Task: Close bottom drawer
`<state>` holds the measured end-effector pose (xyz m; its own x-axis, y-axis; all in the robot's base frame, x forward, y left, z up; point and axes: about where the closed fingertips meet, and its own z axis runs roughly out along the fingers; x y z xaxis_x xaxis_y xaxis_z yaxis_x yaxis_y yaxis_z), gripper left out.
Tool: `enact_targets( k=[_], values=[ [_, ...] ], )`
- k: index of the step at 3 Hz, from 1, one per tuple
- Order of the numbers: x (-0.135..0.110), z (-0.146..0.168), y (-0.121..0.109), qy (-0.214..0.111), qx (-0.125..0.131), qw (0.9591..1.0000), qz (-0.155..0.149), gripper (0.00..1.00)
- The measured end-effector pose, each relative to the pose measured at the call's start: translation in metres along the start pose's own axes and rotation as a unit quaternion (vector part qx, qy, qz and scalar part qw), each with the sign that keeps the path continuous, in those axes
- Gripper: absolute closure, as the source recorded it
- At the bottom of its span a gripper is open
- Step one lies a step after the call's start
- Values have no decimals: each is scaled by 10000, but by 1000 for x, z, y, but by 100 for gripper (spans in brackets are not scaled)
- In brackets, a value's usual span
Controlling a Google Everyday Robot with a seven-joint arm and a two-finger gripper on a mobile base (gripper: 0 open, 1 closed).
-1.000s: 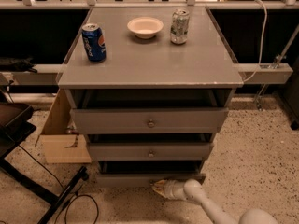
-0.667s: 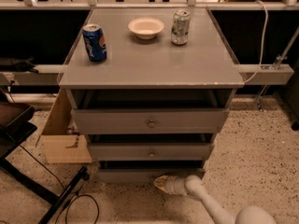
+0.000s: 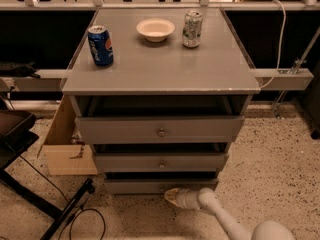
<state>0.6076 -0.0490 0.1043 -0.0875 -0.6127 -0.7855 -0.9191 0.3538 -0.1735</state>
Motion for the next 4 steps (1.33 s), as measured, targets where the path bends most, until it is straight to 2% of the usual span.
enact_targets(
  k=[2,3,4],
  values=[
    [0,0,0,0,-1,10000,0,34],
    [0,0,0,0,-1,10000,0,4],
    [0,0,0,-1,-1,10000,0,0]
  ],
)
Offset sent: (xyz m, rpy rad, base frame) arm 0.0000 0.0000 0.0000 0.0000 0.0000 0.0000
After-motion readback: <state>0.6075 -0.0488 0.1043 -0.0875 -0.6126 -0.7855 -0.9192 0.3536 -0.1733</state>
